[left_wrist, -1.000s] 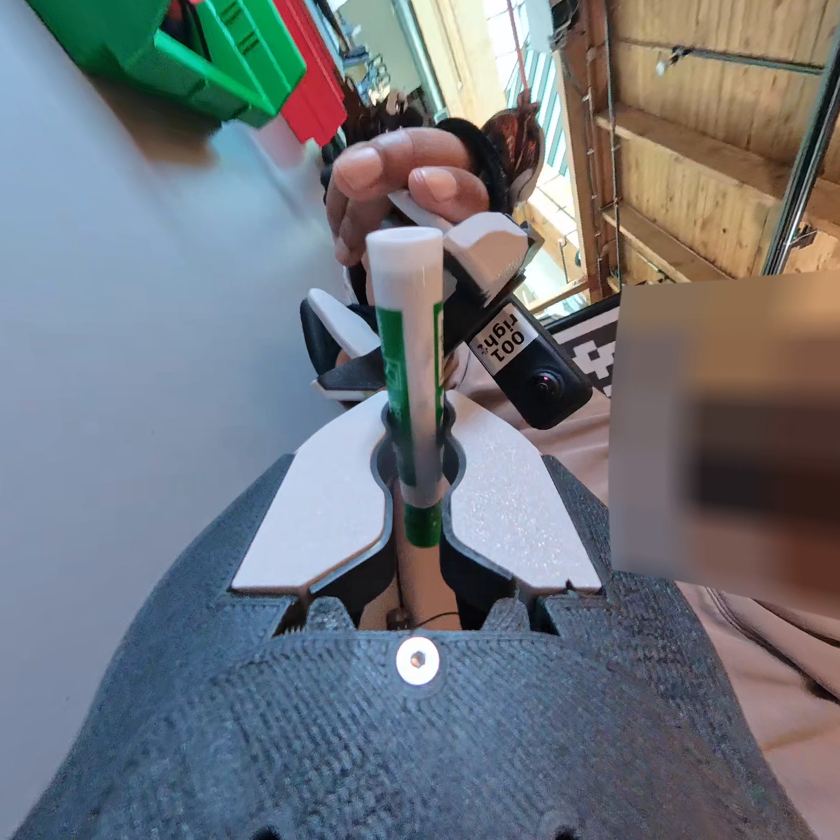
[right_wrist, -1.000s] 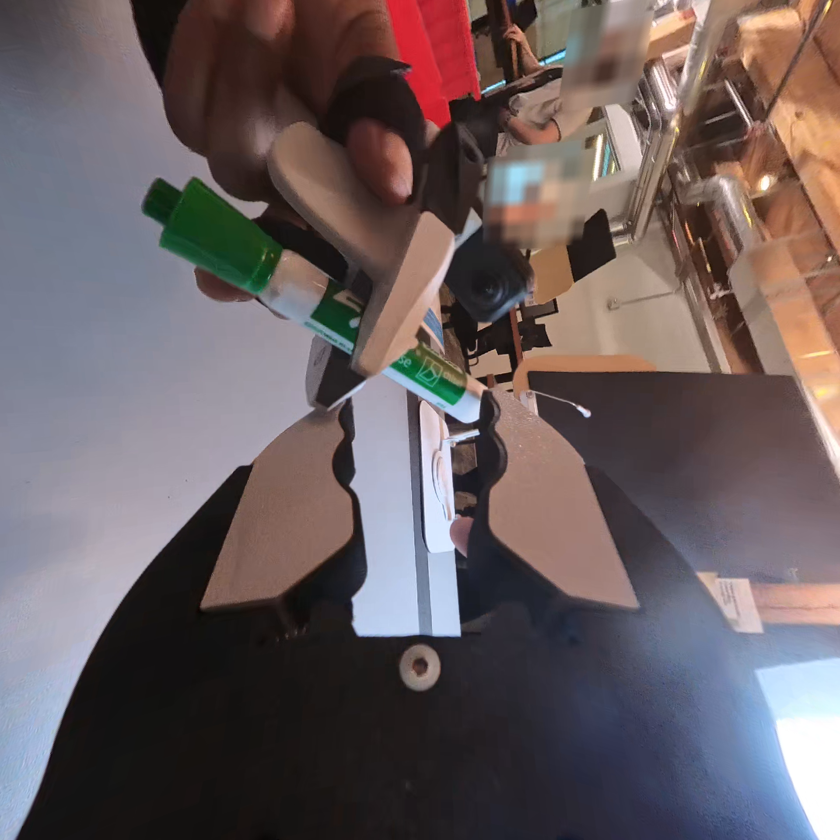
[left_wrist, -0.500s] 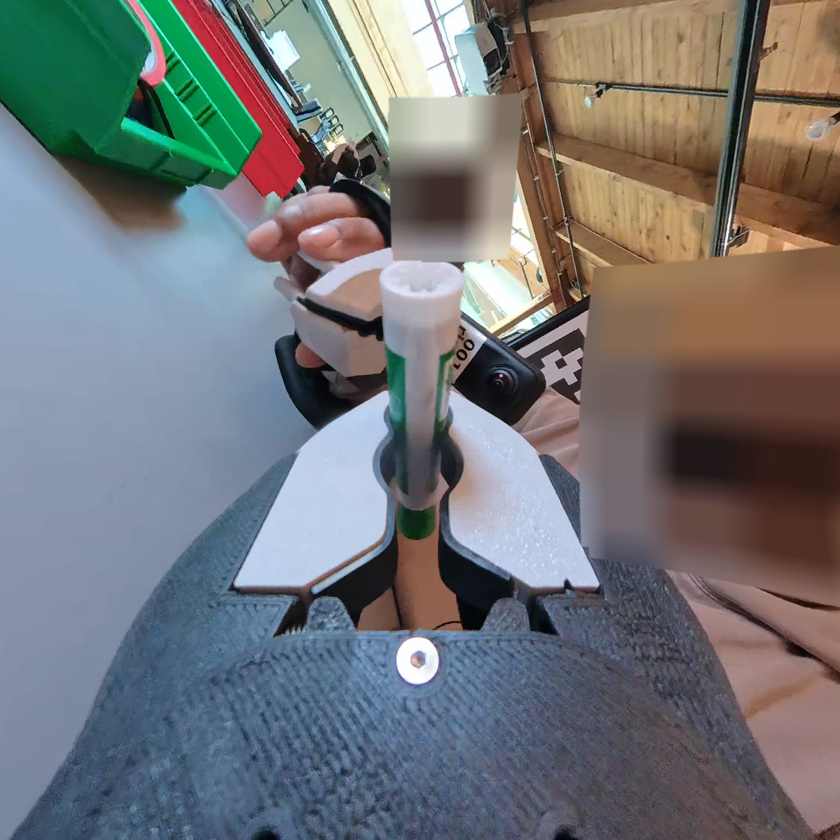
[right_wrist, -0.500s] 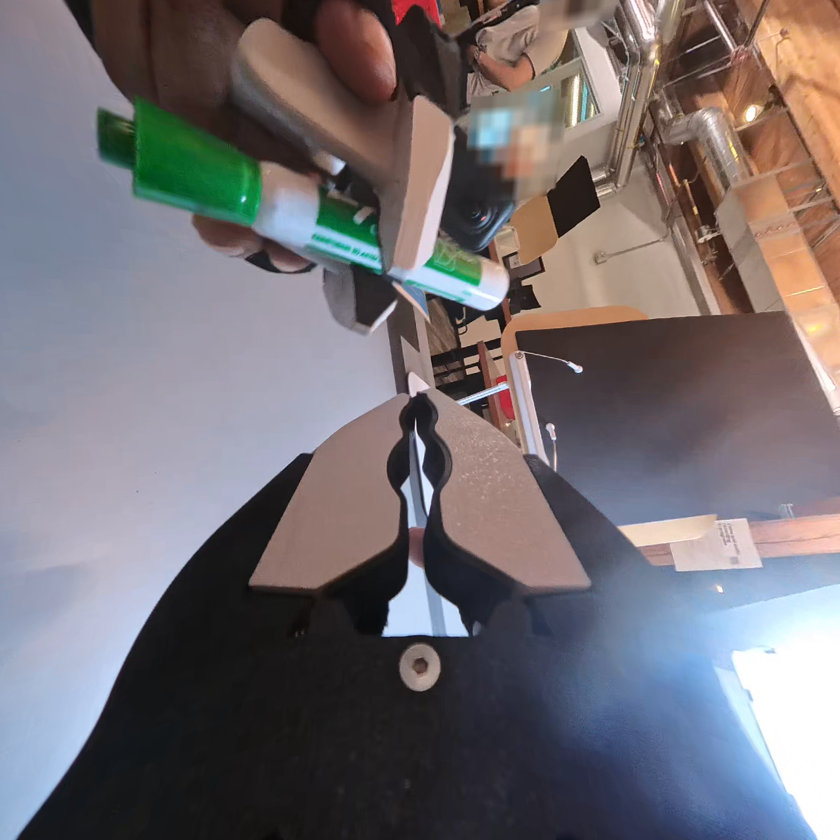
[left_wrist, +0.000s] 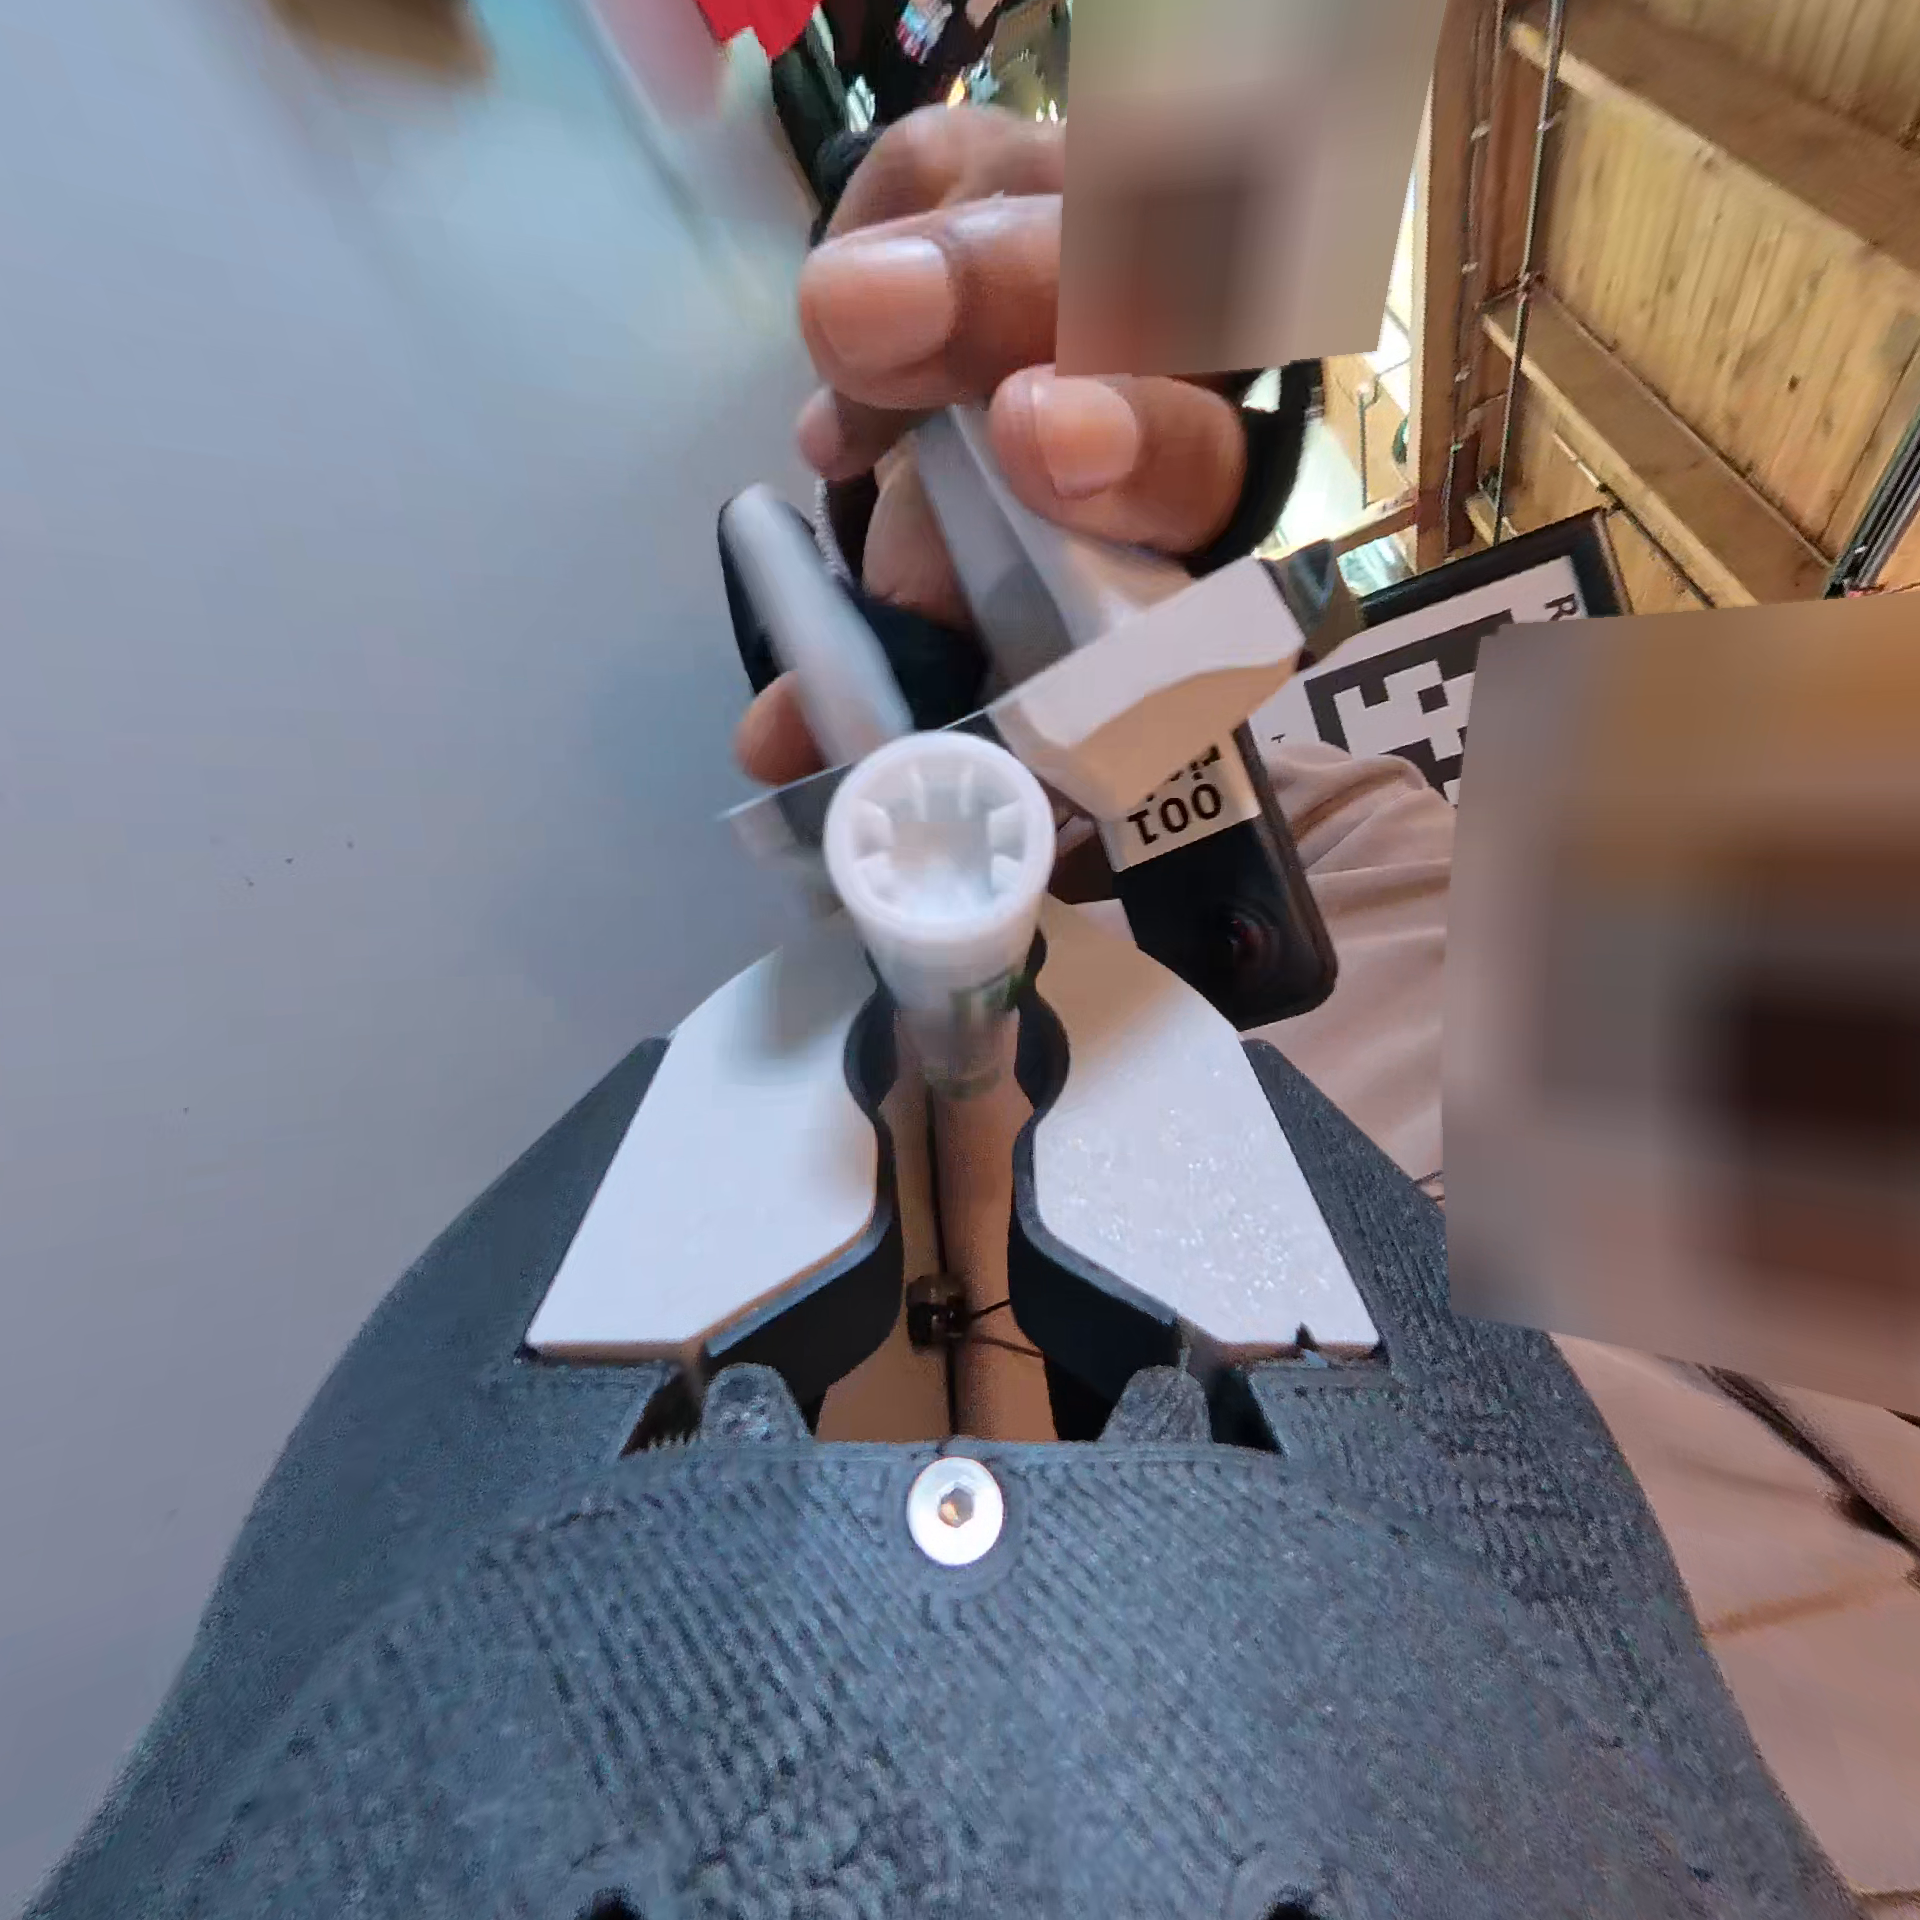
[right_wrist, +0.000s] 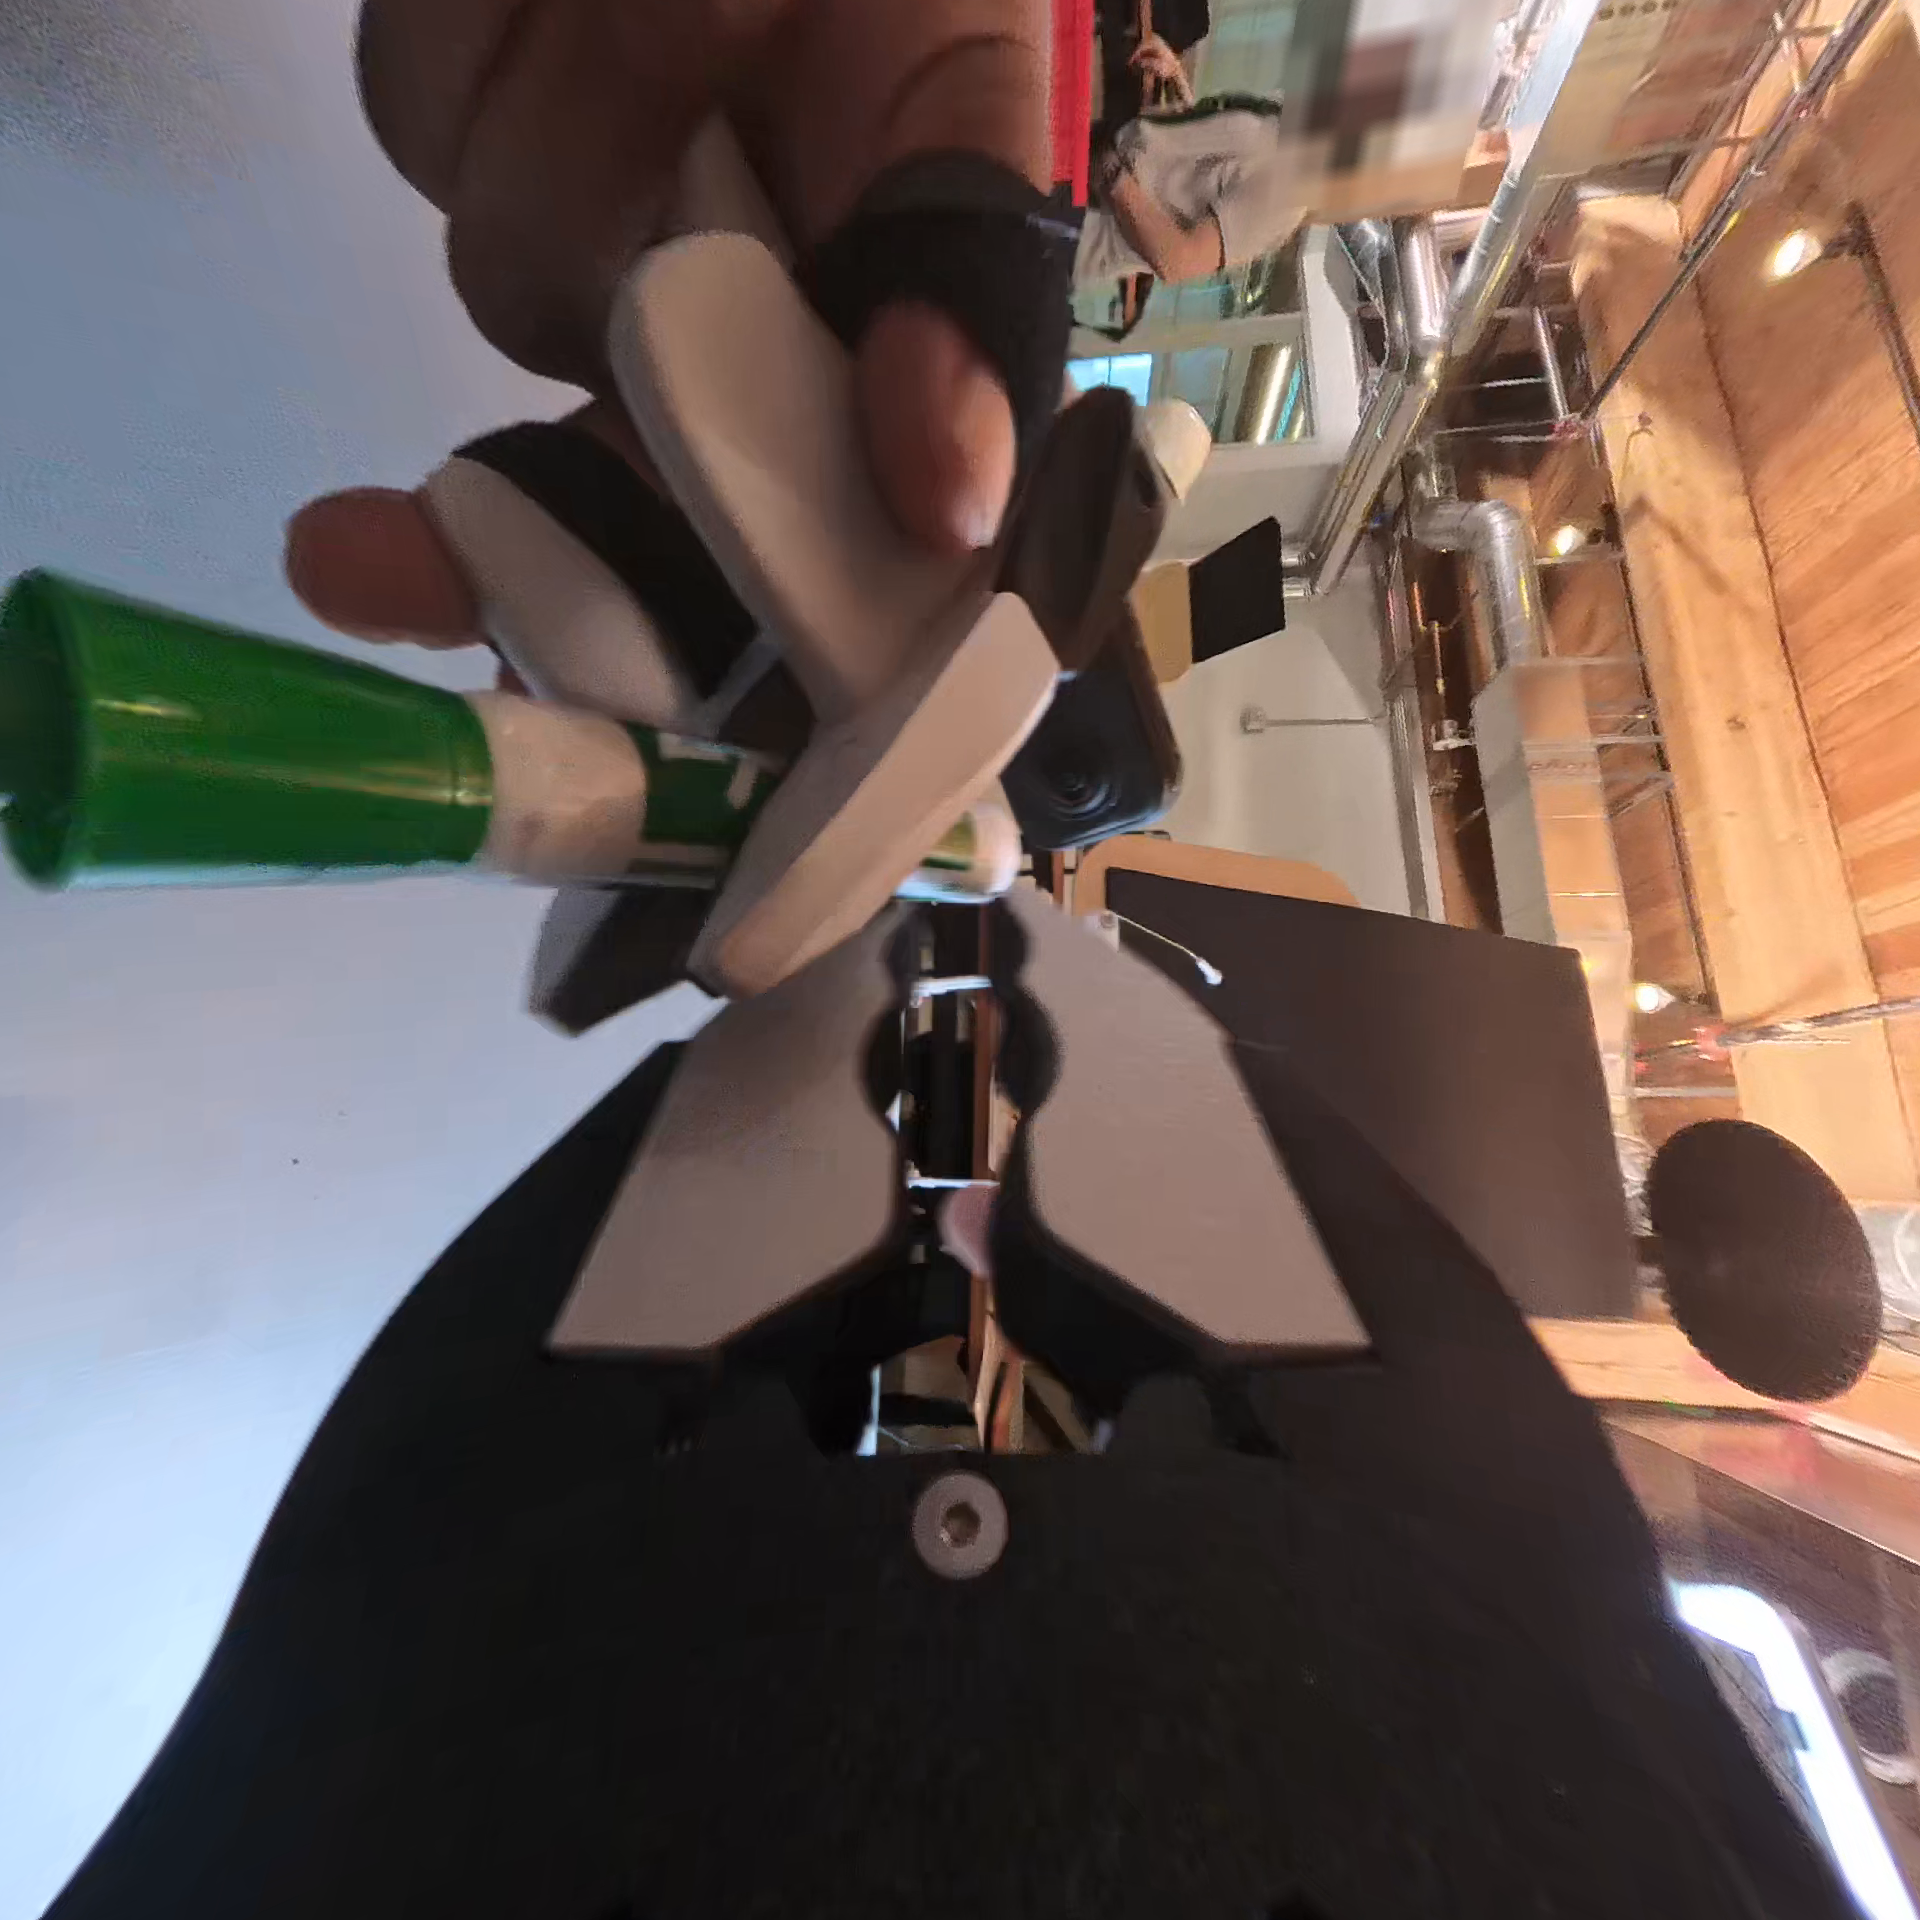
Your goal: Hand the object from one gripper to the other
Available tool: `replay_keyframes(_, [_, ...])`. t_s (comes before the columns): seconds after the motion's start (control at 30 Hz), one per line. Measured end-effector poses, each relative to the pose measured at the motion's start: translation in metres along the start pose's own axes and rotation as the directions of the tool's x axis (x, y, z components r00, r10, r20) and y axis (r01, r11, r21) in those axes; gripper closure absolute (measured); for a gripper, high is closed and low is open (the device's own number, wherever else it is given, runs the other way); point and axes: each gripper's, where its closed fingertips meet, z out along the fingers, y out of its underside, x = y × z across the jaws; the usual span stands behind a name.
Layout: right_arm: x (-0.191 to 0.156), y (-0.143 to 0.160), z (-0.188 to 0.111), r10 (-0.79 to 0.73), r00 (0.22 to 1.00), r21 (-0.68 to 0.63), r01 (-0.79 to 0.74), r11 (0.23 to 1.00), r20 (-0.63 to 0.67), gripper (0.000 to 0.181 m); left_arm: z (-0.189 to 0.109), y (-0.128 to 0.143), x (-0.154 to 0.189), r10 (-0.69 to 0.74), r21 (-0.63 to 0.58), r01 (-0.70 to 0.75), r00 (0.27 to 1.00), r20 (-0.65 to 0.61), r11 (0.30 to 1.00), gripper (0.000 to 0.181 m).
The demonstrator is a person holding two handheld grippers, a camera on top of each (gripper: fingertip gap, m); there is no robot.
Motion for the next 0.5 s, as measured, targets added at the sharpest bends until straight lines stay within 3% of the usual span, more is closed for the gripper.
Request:
replay_keyframes(0.03, [-0.001, 0.002, 0.000, 0.004, 1.000, -0.011, -0.004, 1.000, 0.020, 0.181, 0.000, 0.000, 0.001, -0.001, 0.004, 0.001, 1.000, -0.016, 1.000, 0.163])
replay_keyframes(0.1, [-0.015, 0.010, 0.000, 0.057, 0.993, -0.037, -0.054, 0.998, 0.108, 0.181, -0.005, -0.009, 0.012, 0.019, 0.045, -0.016, 0.998, -0.068, 0.999, 0.163])
replay_keyframes(0.2, [-0.002, 0.017, 0.001, 0.007, 1.000, -0.033, -0.008, 0.999, -0.027, 0.179, -0.012, -0.014, 0.015, 0.062, 0.067, -0.061, 0.998, -0.022, 0.996, 0.163])
replay_keyframes(0.33, [0.020, 0.008, -0.003, 0.069, 0.992, 0.004, -0.069, 0.998, -0.107, 0.140, -0.017, -0.015, 0.007, 0.035, 0.076, -0.035, 0.999, -0.003, 0.997, 0.163])
replay_keyframes(0.4, [0.015, 0.006, -0.002, 0.041, 0.996, 0.002, -0.041, 0.999, -0.080, 0.131, -0.014, -0.008, 0.003, 0.003, 0.034, -0.002, 1.000, -0.019, 0.999, 0.163])
replay_keyframes(0.5, [-0.006, 0.000, 0.003, -0.006, 1.000, 0.028, 0.006, 1.000, -0.002, 0.131, -0.002, 0.005, 0.001, -0.015, -0.039, 0.014, 1.000, -0.021, 0.999, 0.163])
